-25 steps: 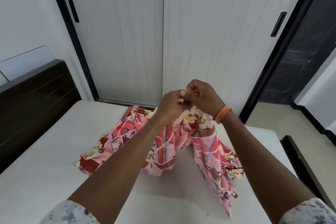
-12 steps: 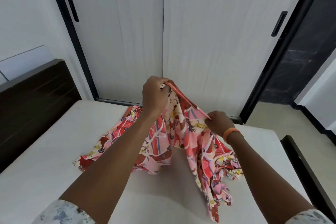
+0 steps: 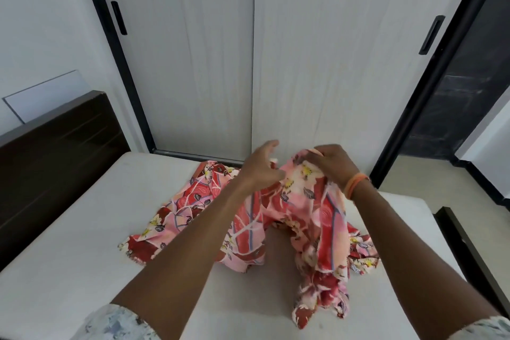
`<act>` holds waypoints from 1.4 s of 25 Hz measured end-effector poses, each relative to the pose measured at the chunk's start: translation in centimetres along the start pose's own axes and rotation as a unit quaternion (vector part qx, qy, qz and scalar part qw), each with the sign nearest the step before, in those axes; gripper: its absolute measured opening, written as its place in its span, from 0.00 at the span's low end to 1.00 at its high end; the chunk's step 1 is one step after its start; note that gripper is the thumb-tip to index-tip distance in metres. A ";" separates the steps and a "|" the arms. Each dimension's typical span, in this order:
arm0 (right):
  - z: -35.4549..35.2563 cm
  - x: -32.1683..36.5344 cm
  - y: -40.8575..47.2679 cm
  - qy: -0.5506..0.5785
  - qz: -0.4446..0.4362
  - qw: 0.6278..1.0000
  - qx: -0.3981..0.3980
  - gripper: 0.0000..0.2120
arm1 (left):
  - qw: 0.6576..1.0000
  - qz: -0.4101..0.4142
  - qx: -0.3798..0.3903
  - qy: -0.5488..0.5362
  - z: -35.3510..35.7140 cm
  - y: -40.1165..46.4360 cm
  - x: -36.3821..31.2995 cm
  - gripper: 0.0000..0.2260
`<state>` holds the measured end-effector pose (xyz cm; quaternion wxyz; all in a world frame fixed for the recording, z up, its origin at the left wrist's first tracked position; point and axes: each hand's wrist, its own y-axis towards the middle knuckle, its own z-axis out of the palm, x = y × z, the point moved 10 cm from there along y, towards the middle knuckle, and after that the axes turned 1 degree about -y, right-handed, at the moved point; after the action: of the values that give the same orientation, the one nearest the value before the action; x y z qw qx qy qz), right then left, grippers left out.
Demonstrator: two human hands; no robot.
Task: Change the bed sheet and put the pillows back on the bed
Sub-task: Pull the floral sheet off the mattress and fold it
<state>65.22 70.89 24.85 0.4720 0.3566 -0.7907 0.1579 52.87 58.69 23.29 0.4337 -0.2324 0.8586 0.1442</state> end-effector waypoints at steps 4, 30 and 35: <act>1.8 5.9 -0.6 -0.022 -0.098 0.990 0.103 0.05 | 0.994 0.103 -0.033 -0.022 1.0 0.1 -3.3 0.14; 1.0 1.2 0.2 -0.013 0.030 0.999 0.014 0.17 | 0.995 0.097 -0.023 0.001 0.8 -0.7 -3.6 0.08; -1.1 -0.5 -0.4 -0.345 -0.017 0.935 -0.078 0.10 | 0.986 0.118 -0.083 0.086 -2.7 -0.1 -4.6 0.12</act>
<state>66.34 71.52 24.93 0.1991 0.3645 -0.9085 -0.0447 53.44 58.65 28.63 0.3174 -0.1765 0.8990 0.2448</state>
